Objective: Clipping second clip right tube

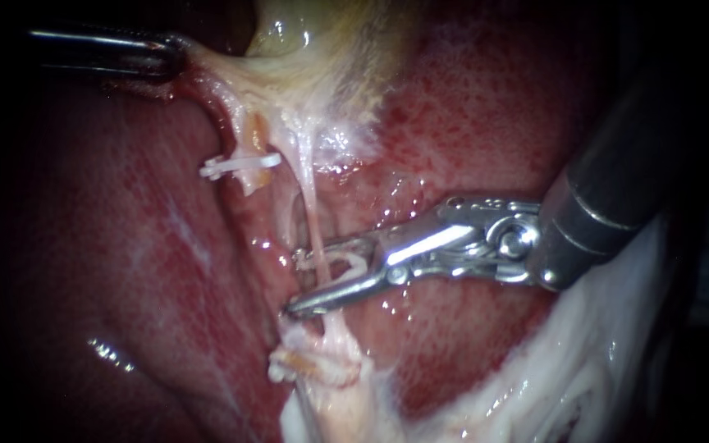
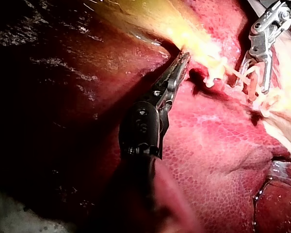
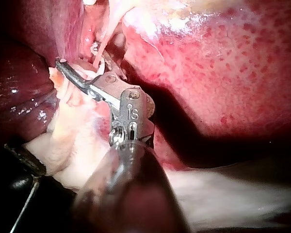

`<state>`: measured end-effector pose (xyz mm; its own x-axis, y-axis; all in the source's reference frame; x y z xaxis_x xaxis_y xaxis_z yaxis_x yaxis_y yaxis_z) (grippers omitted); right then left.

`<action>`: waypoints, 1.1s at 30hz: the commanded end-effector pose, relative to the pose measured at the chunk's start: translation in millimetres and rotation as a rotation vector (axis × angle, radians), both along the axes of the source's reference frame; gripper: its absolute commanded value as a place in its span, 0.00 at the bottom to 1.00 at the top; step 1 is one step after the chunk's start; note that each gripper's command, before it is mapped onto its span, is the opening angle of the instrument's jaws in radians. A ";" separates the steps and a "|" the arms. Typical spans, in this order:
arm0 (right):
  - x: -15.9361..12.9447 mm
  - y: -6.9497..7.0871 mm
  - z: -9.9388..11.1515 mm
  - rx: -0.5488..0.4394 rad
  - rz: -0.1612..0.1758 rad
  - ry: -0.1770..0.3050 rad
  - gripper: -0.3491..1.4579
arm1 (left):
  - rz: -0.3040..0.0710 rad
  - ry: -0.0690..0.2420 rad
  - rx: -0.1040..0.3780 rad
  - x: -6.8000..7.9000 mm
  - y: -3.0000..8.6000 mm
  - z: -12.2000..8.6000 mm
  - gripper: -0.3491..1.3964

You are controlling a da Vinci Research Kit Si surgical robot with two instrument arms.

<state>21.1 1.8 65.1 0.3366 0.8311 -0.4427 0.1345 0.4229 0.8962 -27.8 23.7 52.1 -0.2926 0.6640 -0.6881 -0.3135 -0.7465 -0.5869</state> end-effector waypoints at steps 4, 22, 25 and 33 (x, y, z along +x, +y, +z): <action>0.4 -0.2 -1.2 0.045 -0.004 0.059 0.47 | 0.000 0.000 0.000 0.0 0.0 0.0 0.00; 0.2 -0.4 -2.4 0.083 -0.005 0.102 0.21 | 0.000 0.001 0.000 0.0 0.0 0.0 0.00; 0.1 -0.4 -2.5 0.083 -0.003 0.101 0.10 | 0.000 0.001 0.000 0.0 0.0 0.0 0.00; -0.2 -0.4 -2.9 0.085 -0.007 0.104 0.00 | 0.000 0.001 0.000 0.0 0.0 0.0 0.00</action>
<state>20.8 1.3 62.3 0.3000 0.8658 -0.4004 0.2306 0.3415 0.9112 -27.8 23.7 52.1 -0.2929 0.6637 -0.6882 -0.3139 -0.7466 -0.5865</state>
